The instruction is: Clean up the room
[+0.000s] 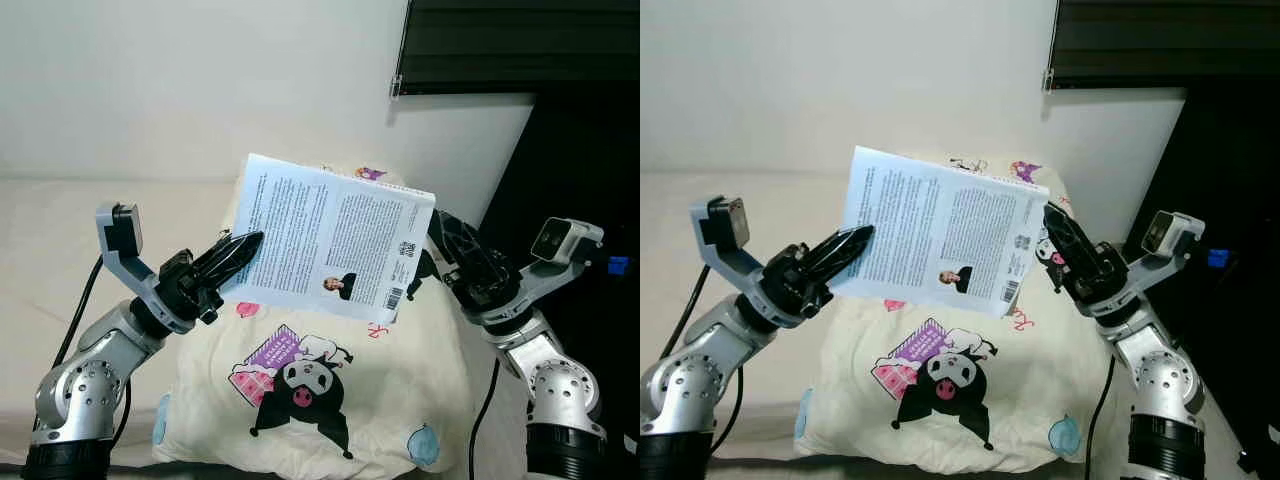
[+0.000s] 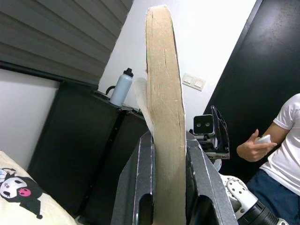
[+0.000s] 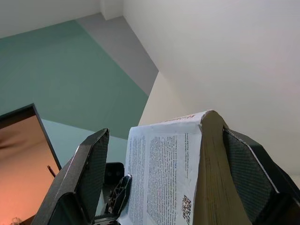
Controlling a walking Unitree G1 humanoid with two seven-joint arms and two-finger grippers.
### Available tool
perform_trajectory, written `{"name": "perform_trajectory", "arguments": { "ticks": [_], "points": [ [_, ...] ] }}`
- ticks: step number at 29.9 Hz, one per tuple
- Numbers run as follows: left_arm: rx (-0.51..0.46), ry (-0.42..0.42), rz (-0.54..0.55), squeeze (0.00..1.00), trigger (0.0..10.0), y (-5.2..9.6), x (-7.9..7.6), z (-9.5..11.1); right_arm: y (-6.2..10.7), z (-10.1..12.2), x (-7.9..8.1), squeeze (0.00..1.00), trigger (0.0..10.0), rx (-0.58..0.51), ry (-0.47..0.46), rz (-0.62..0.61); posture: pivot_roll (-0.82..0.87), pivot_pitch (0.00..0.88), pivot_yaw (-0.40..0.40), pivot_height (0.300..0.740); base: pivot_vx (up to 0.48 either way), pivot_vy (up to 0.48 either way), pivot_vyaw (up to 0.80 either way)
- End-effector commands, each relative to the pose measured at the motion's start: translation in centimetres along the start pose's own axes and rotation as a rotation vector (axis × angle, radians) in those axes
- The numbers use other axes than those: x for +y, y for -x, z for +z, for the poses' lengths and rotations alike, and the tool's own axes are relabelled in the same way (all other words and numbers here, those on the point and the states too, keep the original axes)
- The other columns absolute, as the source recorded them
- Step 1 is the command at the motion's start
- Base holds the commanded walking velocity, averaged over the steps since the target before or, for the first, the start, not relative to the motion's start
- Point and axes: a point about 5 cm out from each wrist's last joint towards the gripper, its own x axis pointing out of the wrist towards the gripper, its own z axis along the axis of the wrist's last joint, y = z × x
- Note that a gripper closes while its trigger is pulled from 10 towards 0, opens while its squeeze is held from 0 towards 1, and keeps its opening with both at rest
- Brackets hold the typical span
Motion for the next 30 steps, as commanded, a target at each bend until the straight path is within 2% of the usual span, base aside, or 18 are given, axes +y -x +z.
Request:
{"name": "perform_trajectory", "arguments": {
  "ticks": [1,9,15,19,22,23,26,27,28,29,30],
  "points": [
    [-0.003,-0.011,-0.045,0.0,10.0,-0.3,-0.5,0.4,0.1,0.1,0.0,0.0,10.0,-0.019,0.006,-0.002,-0.09,0.0,-0.016,0.74,0.0,0.0,0.0],
    [-0.004,-0.01,-0.05,0.0,10.0,-0.4,-0.6,0.5,0.9,1.3,-0.4,0.0,10.0,-0.077,0.035,-0.048,-0.09,0.0,-0.013,0.74,0.0,0.0,0.0],
    [-0.003,-0.008,-0.056,0.0,10.0,-0.4,-0.6,0.4,1.1,1.6,-0.9,0.0,10.0,-0.074,0.053,-0.085,-0.09,0.0,-0.013,0.74,0.0,0.0,0.0],
    [-0.001,-0.006,-0.071,0.0,10.0,-0.7,-0.9,0.4,0.6,-0.2,-1.2,0.0,10.0,0.028,0.033,-0.096,-0.09,0.0,-0.013,0.74,0.0,0.0,0.0],
    [-0.002,-0.006,-0.074,0.0,10.0,-0.7,-0.9,0.5,0.5,-0.5,-1.2,0.0,10.0,0.046,0.03,-0.099,-0.09,0.0,-0.013,0.74,0.0,0.0,0.0],
    [-0.002,-0.004,-0.082,0.0,10.0,-0.8,-1.1,0.4,0.3,-1.4,-1.4,0.0,10.0,0.106,0.021,-0.106,-0.09,0.0,-0.015,0.74,0.0,0.0,0.0],
    [-0.002,-0.001,-0.088,0.0,10.0,-0.9,-1.2,0.2,0.2,-2.1,-1.5,0.0,10.0,0.151,0.018,-0.111,-0.09,0.0,-0.016,0.74,0.0,0.0,0.0],
    [-0.001,0.002,-0.091,0.0,10.0,-0.9,-1.2,0.2,0.2,-2.1,-1.5,0.0,4.9,0.16,0.017,-0.112,-0.09,0.0,-0.017,0.74,0.0,0.0,0.0],
    [-0.001,0.002,-0.091,0.0,10.0,-0.9,-1.2,0.2,0.2,-2.1,-1.5,0.0,4.9,0.16,0.017,-0.112,-0.09,0.0,-0.017,0.74,0.0,0.0,0.0],
    [-0.001,0.004,-0.094,0.0,10.0,-0.9,-1.2,0.1,0.2,-2.1,-1.4,0.0,0.0,0.168,0.006,-0.107,-0.09,0.0,-0.018,0.74,0.0,0.0,0.0],
    [-0.001,0.005,-0.094,0.0,10.0,-0.9,-1.2,0.1,0.3,-2.1,-1.4,0.0,0.0,0.169,0.002,-0.099,-0.09,0.0,-0.018,0.74,0.0,0.0,0.0]
  ]
}}
